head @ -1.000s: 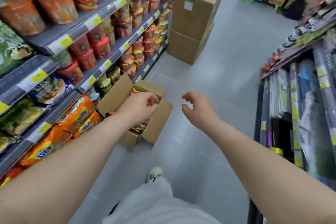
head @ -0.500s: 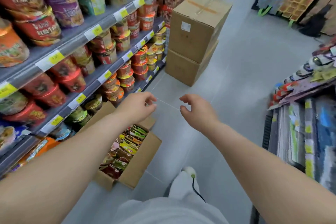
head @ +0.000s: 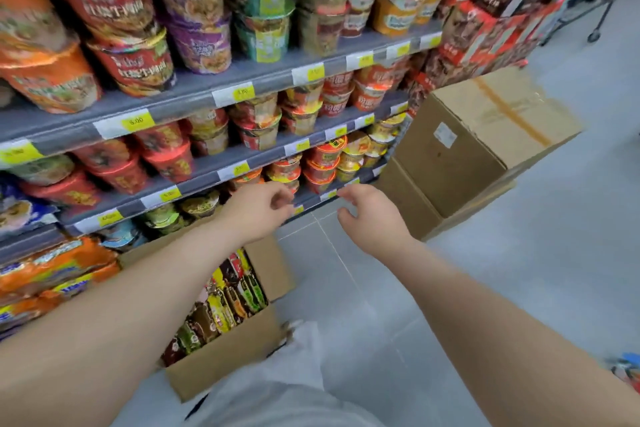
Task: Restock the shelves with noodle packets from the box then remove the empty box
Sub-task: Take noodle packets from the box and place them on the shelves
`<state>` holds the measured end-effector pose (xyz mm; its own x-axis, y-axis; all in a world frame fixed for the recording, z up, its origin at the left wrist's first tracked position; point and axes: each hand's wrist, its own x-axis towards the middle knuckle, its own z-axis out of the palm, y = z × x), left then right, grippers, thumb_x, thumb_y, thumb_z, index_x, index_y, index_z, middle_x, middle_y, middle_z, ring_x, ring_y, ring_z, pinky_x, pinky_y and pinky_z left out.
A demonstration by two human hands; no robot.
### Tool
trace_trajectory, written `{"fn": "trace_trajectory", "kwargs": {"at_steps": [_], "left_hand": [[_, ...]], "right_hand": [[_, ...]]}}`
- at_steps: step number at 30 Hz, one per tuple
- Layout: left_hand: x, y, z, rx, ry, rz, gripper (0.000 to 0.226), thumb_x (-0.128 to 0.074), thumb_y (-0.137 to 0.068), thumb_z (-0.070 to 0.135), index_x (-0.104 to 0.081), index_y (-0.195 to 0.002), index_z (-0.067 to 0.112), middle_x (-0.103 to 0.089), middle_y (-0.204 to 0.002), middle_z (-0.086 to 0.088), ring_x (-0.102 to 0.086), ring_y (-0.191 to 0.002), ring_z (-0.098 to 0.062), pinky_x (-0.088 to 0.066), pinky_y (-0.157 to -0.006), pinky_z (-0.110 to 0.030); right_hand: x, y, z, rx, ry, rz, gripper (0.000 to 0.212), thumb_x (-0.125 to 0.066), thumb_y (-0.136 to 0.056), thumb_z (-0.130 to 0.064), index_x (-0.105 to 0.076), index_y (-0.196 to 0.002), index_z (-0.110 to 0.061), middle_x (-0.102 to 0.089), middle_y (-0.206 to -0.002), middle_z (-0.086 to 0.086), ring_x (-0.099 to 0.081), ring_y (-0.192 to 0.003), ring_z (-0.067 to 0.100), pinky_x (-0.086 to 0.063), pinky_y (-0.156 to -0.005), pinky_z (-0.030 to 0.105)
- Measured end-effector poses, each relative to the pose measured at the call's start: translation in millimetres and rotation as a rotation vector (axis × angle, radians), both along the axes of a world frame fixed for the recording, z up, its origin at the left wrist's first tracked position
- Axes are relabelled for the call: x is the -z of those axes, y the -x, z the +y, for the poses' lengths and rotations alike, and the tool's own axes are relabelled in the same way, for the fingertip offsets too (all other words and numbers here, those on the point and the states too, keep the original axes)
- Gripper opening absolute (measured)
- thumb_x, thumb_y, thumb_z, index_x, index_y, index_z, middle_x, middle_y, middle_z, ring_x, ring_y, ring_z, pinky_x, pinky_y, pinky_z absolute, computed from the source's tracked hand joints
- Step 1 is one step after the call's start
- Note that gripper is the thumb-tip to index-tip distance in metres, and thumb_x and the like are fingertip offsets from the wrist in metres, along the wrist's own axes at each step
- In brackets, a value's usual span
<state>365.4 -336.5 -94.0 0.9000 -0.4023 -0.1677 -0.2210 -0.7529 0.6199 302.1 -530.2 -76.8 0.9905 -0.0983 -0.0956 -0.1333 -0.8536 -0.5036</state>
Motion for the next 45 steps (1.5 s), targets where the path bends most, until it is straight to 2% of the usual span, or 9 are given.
{"fn": "trace_trajectory", "kwargs": {"at_steps": [3, 6, 14, 17, 22, 28, 35, 40, 45], "left_hand": [[5.1, -40.4, -5.9, -0.063, -0.007, 0.038, 0.022, -0.06, -0.089, 0.03, -0.064, -0.11, 0.024, -0.065, -0.099, 0.006, -0.06, -0.094, -0.014, -0.049, -0.087, -0.032], [3.9, -72.1, -5.2, -0.124, -0.024, 0.065, 0.02, -0.06, -0.088, 0.029, -0.065, -0.107, 0.025, -0.065, -0.095, 0.006, -0.061, -0.092, -0.013, -0.05, -0.085, -0.031], [-2.7, -103.7, 25.8, -0.518, -0.016, 0.097, 0.024, -0.061, -0.089, 0.025, -0.062, -0.112, 0.018, -0.06, -0.087, 0.01, -0.06, -0.088, -0.014, -0.049, -0.085, -0.03], [-0.5, -97.5, 39.5, -0.739, -0.009, 0.119, 0.024, -0.061, -0.089, 0.026, -0.062, -0.111, 0.019, -0.062, -0.093, 0.005, -0.059, -0.088, -0.014, -0.044, -0.077, -0.023], [8.3, -55.4, 54.5, -1.136, -0.018, 0.12, 0.02, -0.061, -0.088, 0.025, -0.064, -0.107, 0.024, -0.065, -0.096, 0.007, -0.063, -0.082, -0.013, -0.049, -0.072, -0.025], [28.5, 14.8, 57.2, -1.505, -0.011, 0.21, 0.026, -0.06, -0.089, 0.03, -0.064, -0.111, 0.017, -0.068, -0.099, -0.002, -0.062, -0.092, -0.021, -0.047, -0.079, -0.028], [113.3, 54.4, 98.4, -1.665, 0.004, 0.292, 0.026, -0.057, -0.09, 0.031, -0.064, -0.112, 0.019, -0.069, -0.104, -0.001, -0.06, -0.096, -0.02, -0.039, -0.074, -0.022], [218.0, 56.8, 148.8, -1.679, -0.013, 0.332, 0.028, -0.054, -0.091, 0.031, -0.061, -0.115, 0.02, -0.067, -0.108, 0.001, -0.057, -0.092, -0.016, -0.039, -0.073, -0.024], [352.5, 45.9, 193.5, -1.653, -0.041, 0.355, 0.032, -0.053, -0.092, 0.032, -0.059, -0.121, 0.018, -0.066, -0.113, 0.0, -0.059, -0.102, -0.021, -0.041, -0.076, -0.025]], "right_hand": [[1.4, -53.9, -10.1, -0.062, -0.018, -0.019, 0.032, -0.055, -0.09, -0.016, -0.06, -0.121, -0.013, -0.062, -0.116, 0.005, -0.056, -0.109, 0.02, -0.043, -0.083, 0.026], [5.5, -97.3, -13.7, -0.174, 0.026, -0.031, 0.028, -0.056, -0.087, -0.015, -0.063, -0.114, -0.012, -0.065, -0.106, 0.008, -0.058, -0.101, 0.025, -0.047, -0.081, 0.033], [11.0, -206.8, 17.9, -0.591, 0.111, 0.042, 0.033, -0.052, -0.09, -0.021, -0.058, -0.123, -0.016, -0.061, -0.12, 0.005, -0.055, -0.109, 0.023, -0.045, -0.085, 0.031], [19.2, -240.1, 48.4, -0.798, 0.102, 0.05, 0.033, -0.053, -0.09, -0.021, -0.057, -0.123, -0.016, -0.06, -0.123, 0.006, -0.054, -0.113, 0.024, -0.045, -0.089, 0.032], [33.1, -266.3, 104.0, -1.14, 0.11, 0.081, 0.033, -0.054, -0.088, -0.021, -0.058, -0.121, -0.019, -0.059, -0.122, 0.005, -0.054, -0.113, 0.024, -0.044, -0.087, 0.032], [59.5, -249.3, 169.8, -1.431, 0.131, 0.157, 0.036, -0.055, -0.088, -0.022, -0.059, -0.123, -0.014, -0.061, -0.122, 0.007, -0.055, -0.111, 0.025, -0.047, -0.089, 0.036], [141.2, -223.9, 238.7, -1.578, 0.155, 0.217, 0.037, -0.054, -0.089, -0.023, -0.057, -0.125, -0.016, -0.06, -0.122, 0.005, -0.055, -0.111, 0.024, -0.047, -0.093, 0.039], [249.0, -215.8, 292.7, -1.621, 0.231, 0.176, 0.038, -0.053, -0.09, -0.02, -0.055, -0.128, -0.015, -0.059, -0.124, 0.005, -0.051, -0.114, 0.023, -0.044, -0.095, 0.036], [394.8, -210.2, 343.9, -1.708, 0.249, 0.111, 0.044, -0.057, -0.09, -0.025, -0.051, -0.131, -0.012, -0.053, -0.13, 0.004, -0.043, -0.122, 0.022, -0.038, -0.101, 0.036]]}}
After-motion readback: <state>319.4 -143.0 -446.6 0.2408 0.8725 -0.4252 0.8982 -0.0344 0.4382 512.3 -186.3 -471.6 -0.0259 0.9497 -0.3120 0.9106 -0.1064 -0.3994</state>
